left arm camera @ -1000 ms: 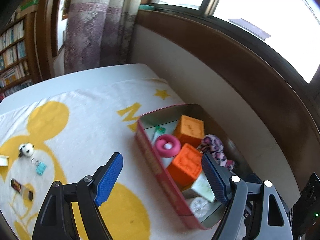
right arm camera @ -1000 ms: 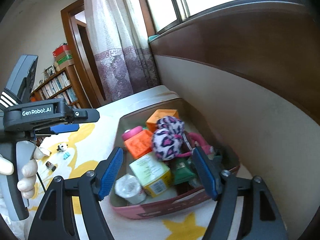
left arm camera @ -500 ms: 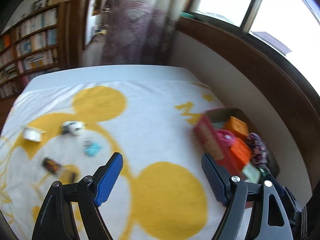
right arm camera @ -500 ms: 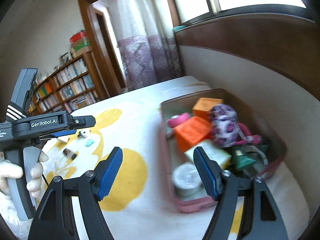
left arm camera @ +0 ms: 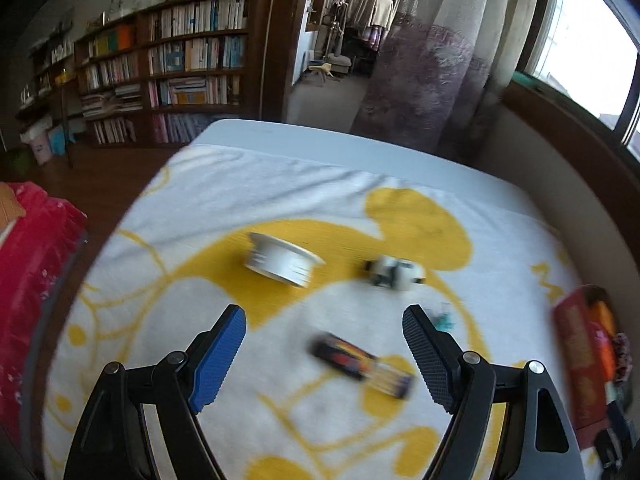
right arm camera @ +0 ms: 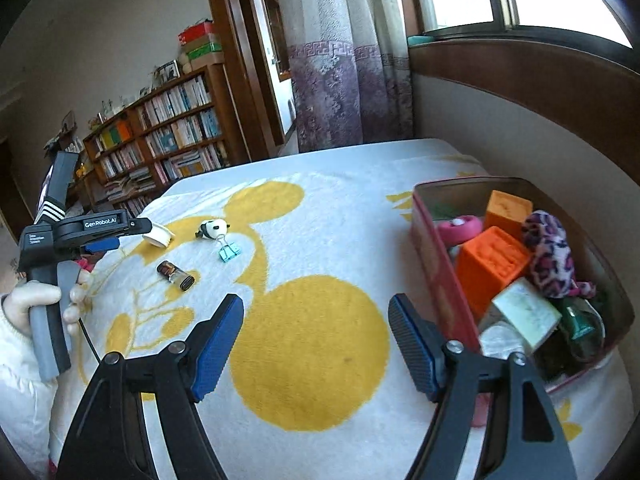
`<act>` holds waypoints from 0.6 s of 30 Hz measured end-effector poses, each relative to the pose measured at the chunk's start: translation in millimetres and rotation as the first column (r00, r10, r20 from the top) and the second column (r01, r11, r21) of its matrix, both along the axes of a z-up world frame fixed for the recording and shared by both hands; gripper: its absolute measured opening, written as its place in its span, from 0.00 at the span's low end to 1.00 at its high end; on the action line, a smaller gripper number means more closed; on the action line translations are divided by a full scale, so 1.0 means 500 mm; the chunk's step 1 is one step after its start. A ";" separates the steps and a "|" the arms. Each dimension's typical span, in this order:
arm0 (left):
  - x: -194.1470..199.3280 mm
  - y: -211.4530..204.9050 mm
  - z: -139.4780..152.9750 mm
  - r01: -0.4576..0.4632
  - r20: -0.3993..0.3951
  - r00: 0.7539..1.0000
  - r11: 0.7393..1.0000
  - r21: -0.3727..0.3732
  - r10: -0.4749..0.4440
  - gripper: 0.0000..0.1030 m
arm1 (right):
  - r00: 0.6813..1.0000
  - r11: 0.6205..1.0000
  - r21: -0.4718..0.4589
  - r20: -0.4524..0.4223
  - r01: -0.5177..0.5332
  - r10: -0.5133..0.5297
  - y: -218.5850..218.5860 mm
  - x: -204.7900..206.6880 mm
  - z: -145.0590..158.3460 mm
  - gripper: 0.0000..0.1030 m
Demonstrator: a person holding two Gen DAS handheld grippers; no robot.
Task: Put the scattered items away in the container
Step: 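Withdraw both grippers from the tin back over the remaining items, then grasp the white plastic cap with left gripper while right grasps the teal binder clip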
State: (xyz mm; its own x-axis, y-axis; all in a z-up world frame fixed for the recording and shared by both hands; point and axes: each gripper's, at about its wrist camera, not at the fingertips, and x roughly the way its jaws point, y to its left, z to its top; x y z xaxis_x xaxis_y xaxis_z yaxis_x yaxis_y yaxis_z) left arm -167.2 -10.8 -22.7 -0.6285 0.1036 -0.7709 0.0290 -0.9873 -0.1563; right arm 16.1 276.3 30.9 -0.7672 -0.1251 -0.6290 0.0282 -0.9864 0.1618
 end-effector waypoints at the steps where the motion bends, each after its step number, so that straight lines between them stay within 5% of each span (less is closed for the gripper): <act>1: -0.007 -0.006 -0.007 0.012 -0.002 1.000 1.000 -0.022 -0.012 0.80 | 1.000 1.000 0.002 0.003 -0.001 0.001 -0.006 0.000 0.000 0.76; 7: -0.051 -0.008 -0.049 0.079 0.013 0.997 0.985 -0.152 -0.078 0.80 | 0.999 1.000 0.017 0.030 -0.013 0.013 -0.025 -0.020 -0.008 0.76; 18: -0.120 -0.018 -0.090 0.075 0.041 0.997 0.983 -0.168 -0.069 0.80 | 0.997 0.999 0.032 0.062 -0.039 0.037 -0.051 -0.050 -0.013 0.76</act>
